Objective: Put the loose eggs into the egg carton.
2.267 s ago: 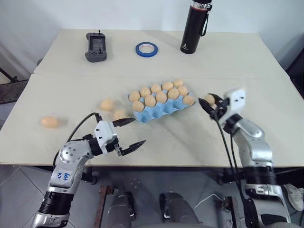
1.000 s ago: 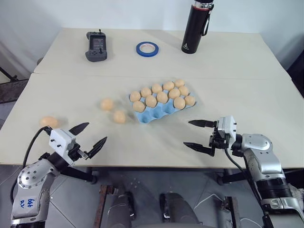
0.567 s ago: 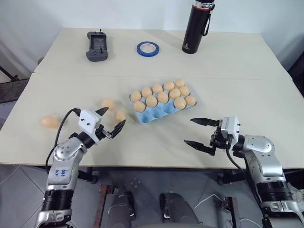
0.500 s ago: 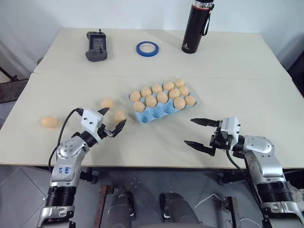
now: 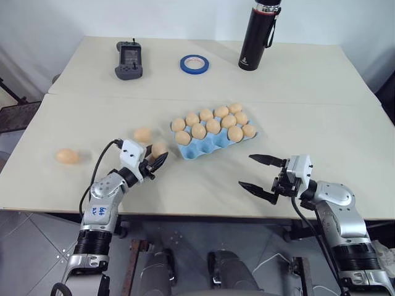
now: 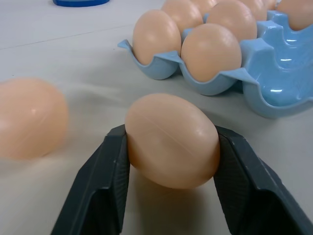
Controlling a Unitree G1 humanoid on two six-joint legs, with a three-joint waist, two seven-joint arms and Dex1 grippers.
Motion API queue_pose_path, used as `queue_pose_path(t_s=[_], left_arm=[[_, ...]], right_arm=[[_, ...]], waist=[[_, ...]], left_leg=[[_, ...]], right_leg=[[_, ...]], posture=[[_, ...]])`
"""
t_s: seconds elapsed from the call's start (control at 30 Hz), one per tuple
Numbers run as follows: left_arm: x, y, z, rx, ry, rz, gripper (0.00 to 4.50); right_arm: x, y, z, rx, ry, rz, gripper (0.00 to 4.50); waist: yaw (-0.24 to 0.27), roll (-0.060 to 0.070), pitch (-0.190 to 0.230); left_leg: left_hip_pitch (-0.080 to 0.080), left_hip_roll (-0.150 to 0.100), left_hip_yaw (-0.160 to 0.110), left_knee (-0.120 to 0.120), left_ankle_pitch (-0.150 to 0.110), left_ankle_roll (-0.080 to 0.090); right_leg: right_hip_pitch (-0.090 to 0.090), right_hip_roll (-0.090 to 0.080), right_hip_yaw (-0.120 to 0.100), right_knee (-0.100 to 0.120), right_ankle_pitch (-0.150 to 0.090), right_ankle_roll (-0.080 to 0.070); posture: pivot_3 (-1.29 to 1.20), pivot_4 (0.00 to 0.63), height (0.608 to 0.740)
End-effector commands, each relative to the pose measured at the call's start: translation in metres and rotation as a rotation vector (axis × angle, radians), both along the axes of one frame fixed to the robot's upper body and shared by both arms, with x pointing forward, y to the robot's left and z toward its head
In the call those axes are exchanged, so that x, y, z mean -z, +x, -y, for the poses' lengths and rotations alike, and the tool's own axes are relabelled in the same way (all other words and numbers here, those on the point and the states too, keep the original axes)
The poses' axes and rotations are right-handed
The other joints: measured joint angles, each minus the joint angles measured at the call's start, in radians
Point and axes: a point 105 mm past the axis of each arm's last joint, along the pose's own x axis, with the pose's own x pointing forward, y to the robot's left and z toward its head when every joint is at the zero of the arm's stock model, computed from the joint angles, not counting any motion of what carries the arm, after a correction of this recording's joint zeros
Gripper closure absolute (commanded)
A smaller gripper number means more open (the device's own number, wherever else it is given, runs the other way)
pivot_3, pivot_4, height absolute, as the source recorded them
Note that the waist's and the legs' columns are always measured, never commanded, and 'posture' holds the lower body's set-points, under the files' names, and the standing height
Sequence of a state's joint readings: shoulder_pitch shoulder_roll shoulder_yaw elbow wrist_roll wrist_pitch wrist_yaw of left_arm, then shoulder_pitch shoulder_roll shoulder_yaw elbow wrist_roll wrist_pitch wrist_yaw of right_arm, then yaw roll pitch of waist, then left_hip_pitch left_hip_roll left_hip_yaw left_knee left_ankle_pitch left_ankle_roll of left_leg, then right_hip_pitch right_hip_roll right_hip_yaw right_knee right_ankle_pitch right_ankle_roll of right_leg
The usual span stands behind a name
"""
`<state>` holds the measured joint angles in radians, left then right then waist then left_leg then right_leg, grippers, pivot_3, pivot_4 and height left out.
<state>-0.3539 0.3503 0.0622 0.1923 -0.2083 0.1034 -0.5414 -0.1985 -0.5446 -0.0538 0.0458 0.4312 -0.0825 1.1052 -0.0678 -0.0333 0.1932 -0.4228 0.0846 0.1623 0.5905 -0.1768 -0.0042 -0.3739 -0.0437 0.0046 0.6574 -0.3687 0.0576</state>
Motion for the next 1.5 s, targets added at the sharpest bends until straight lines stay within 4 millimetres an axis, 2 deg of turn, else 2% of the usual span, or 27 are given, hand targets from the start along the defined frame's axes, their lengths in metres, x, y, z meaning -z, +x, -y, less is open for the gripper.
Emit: queue_pose_path(t_s=[0.03,0.13,0.23,0.4,0.5,0.57,0.6,0.63,0.77,0.83,1.0,1.27,1.33,1.43,1.5], left_arm=[[-0.038,0.001,0.033,0.137,-0.012,0.101,2.43],[-0.051,0.007,0.062,0.235,-0.016,0.119,2.43],[-0.056,0.015,0.102,0.351,0.003,0.129,2.43],[-0.069,0.027,0.146,0.446,-0.015,0.143,2.43],[-0.066,0.03,0.163,0.493,-0.003,0.129,2.43],[-0.063,0.032,0.166,0.5,0.008,0.13,2.43],[-0.063,0.034,0.169,0.5,0.002,0.125,1.94],[-0.064,0.035,0.17,0.498,0.0,0.131,1.78],[-0.063,0.037,0.173,0.503,0.01,0.145,0.53],[-0.063,0.036,0.167,0.505,0.012,0.155,0.02],[-0.064,0.022,0.143,0.531,0.036,0.216,0.02],[-0.046,-0.032,0.055,0.485,0.07,0.236,0.02],[-0.032,-0.047,0.033,0.465,0.102,0.187,0.02],[-0.014,-0.059,-0.003,0.346,0.121,0.123,0.02],[-0.01,-0.064,-0.023,0.24,0.114,0.113,0.02]], right_arm=[[-0.013,-0.001,0.004,0.021,0.025,0.046,0.0],[-0.015,-0.002,0.005,0.03,0.026,0.05,0.0],[-0.016,-0.002,0.008,0.049,0.025,0.058,0.0],[-0.016,-0.006,0.012,0.089,0.027,0.067,0.0],[-0.016,-0.009,0.013,0.115,0.032,0.07,0.0],[-0.016,-0.011,0.014,0.126,0.034,0.073,0.0],[-0.017,-0.012,0.014,0.138,0.038,0.077,0.0],[-0.017,-0.013,0.015,0.149,0.041,0.08,0.0],[-0.017,-0.017,0.016,0.174,0.047,0.081,0.0],[-0.017,-0.019,0.017,0.182,0.048,0.078,0.0],[-0.014,-0.016,0.015,0.179,0.051,0.067,0.0],[-0.013,-0.007,0.011,0.107,0.035,0.054,0.0],[-0.014,-0.003,0.012,0.103,0.034,0.07,0.0],[-0.015,0.001,0.009,0.074,0.038,0.084,0.0],[-0.016,0.0,0.006,0.032,0.056,0.091,0.0]], waist=[[0.009,0.0,0.0],[0.021,0.0,0.0],[0.032,0.0,0.0],[0.037,-0.001,0.0],[0.036,-0.001,0.0],[0.033,-0.001,0.0],[0.033,-0.001,0.0],[0.033,-0.001,0.0],[0.035,-0.001,0.001],[0.036,-0.001,0.001],[0.03,-0.001,0.0],[0.012,-0.001,0.0],[0.012,-0.001,0.0],[0.01,-0.001,0.0],[0.01,-0.001,0.0]], left_leg=[[0.0,0.0,0.0,0.0,0.0,0.0],[0.0,-0.001,0.0,0.001,0.0,0.0],[0.0,-0.002,0.0,0.002,0.0,0.001],[-0.001,-0.002,0.0,0.004,0.0,0.001],[-0.002,-0.002,0.0,0.004,0.001,0.003],[-0.002,-0.001,0.0,0.004,0.002,0.001],[-0.002,-0.001,0.0,0.003,0.002,0.001],[-0.002,-0.001,0.0,0.003,0.002,0.001],[-0.003,-0.001,-0.001,0.004,0.002,0.001],[-0.003,-0.001,-0.001,0.004,0.002,0.001],[-0.003,-0.001,0.0,0.004,0.002,0.0],[-0.002,0.002,0.0,0.002,0.004,-0.002],[-0.001,0.002,0.0,0.003,0.003,-0.001],[0.001,0.001,0.0,0.003,0.0,0.0],[0.001,0.001,0.0,0.003,-0.001,0.001]], right_leg=[[0.0,0.0,0.0,0.0,0.0,0.0],[0.0,0.0,0.0,0.0,0.0,0.0],[0.001,-0.001,0.0,0.0,0.001,0.001],[0.001,0.0,0.001,-0.001,0.001,0.001],[0.0,0.0,0.001,-0.001,0.001,0.001],[0.0,0.001,0.001,-0.002,0.001,0.002],[0.0,0.001,0.001,-0.002,0.0,0.002],[-0.001,0.001,0.001,-0.002,0.0,0.002],[-0.001,0.001,0.0,-0.002,0.0,0.002],[0.0,0.001,0.0,-0.002,0.0,0.002],[0.0,0.001,0.0,-0.002,0.0,0.002],[-0.001,0.003,0.0,0.001,0.0,0.0],[0.0,0.003,0.0,0.002,0.0,0.0],[0.001,0.001,0.0,0.002,0.0,0.0],[0.001,-0.001,0.0,0.002,0.0,0.0]], posture=[[0.0,0.15,0.74],[0.0,0.15,0.74],[0.0,0.15,0.74],[0.0,0.15,0.74],[0.0,0.15,0.74],[0.0,0.15,0.74],[0.0,0.15,0.74],[0.0,0.15,0.74],[0.0,0.15,0.74],[0.0,0.15,0.74],[0.0,0.15,0.74],[0.0,0.15,0.74],[0.0,0.15,0.74],[0.0,0.15,0.74],[0.0,0.15,0.74]])
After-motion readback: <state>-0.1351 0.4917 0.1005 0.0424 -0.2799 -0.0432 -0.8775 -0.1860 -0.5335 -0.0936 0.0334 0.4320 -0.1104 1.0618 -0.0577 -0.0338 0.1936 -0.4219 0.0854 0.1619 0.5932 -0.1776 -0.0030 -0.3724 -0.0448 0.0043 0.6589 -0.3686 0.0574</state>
